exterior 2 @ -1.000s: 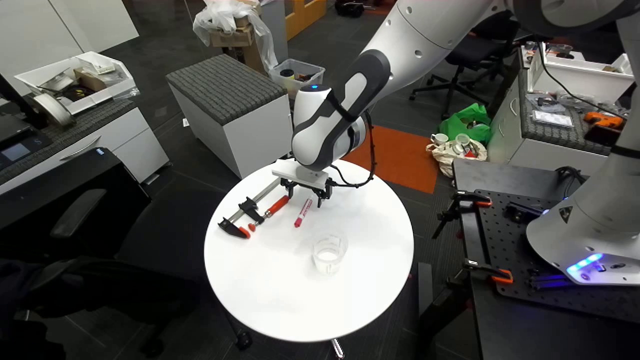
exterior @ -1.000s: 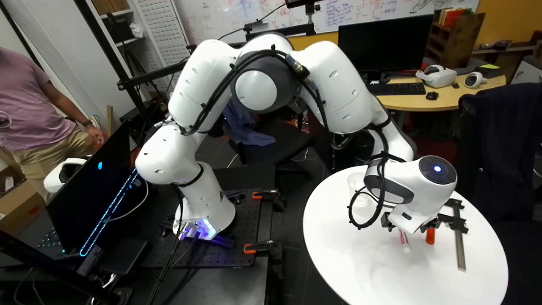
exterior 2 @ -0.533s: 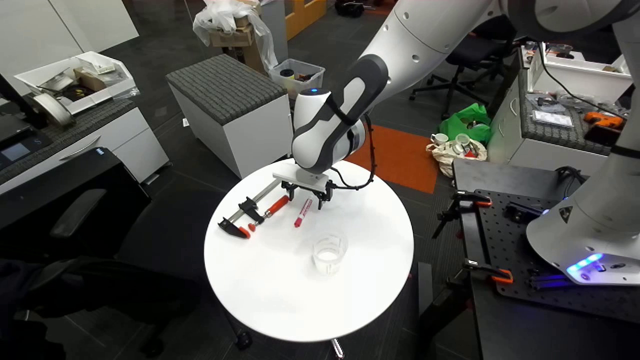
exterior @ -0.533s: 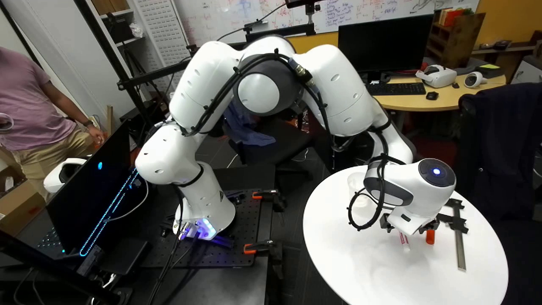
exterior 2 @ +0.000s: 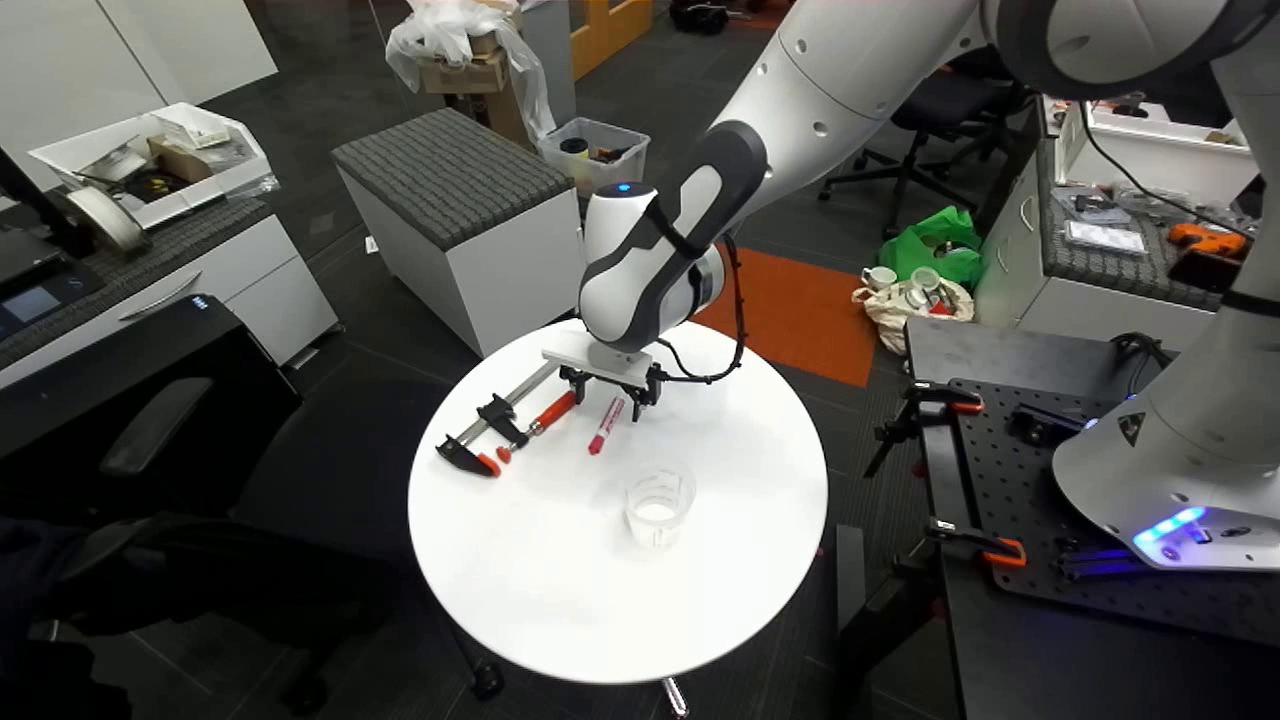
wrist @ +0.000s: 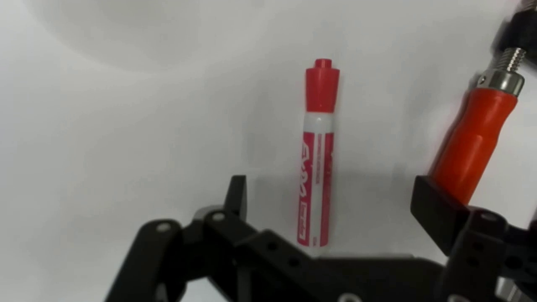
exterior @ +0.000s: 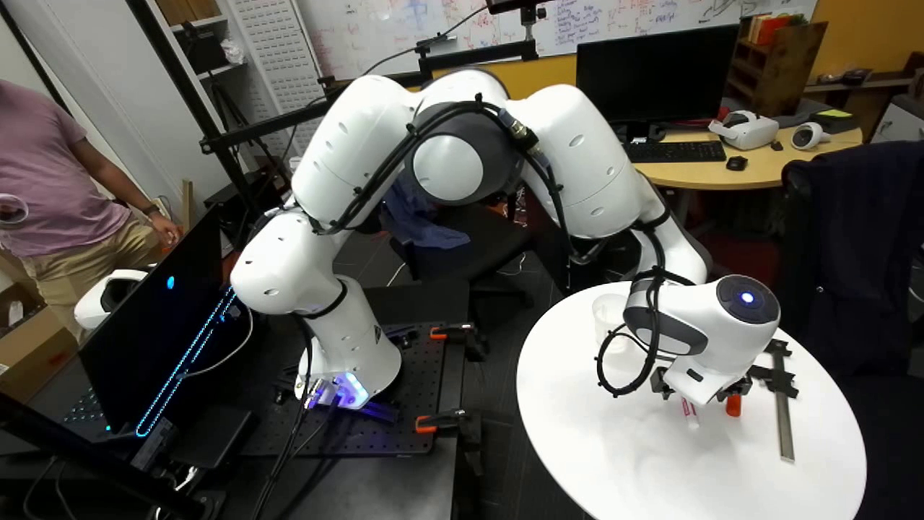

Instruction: Pick up the marker and put it in the cup

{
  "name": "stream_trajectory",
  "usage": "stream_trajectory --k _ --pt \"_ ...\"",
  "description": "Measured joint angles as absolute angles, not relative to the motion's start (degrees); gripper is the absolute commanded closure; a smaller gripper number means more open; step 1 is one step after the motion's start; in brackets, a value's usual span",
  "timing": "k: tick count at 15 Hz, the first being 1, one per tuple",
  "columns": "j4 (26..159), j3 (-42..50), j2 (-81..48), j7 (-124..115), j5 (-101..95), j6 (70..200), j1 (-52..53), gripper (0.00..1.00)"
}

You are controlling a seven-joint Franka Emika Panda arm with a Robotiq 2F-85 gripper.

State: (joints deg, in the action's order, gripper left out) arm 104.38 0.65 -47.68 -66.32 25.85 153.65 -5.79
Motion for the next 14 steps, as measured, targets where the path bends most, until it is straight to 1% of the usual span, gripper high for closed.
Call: stream_trajectory --k 4,6,7,9,12,13,14 --pt "103.3 0.7 -48.6 -66.3 25.9 153.6 -5.8 0.00" --pt "102.9 0.7 -49.2 -66.3 25.9 153.6 -5.8 0.03" --pt "102.7 0.7 -49.4 -66.3 25.9 153.6 -5.8 0.02" --pt "102.4 0.7 -49.8 -66.3 25.9 153.6 -5.8 0.04" --pt "101.7 0.7 -50.5 -66.4 25.8 153.3 -5.8 0.23" --pt "101.5 0.7 -50.7 -66.4 25.8 153.3 -5.8 0.36" --pt "101.3 0.7 -50.8 -66.4 25.8 153.2 -5.8 0.44"
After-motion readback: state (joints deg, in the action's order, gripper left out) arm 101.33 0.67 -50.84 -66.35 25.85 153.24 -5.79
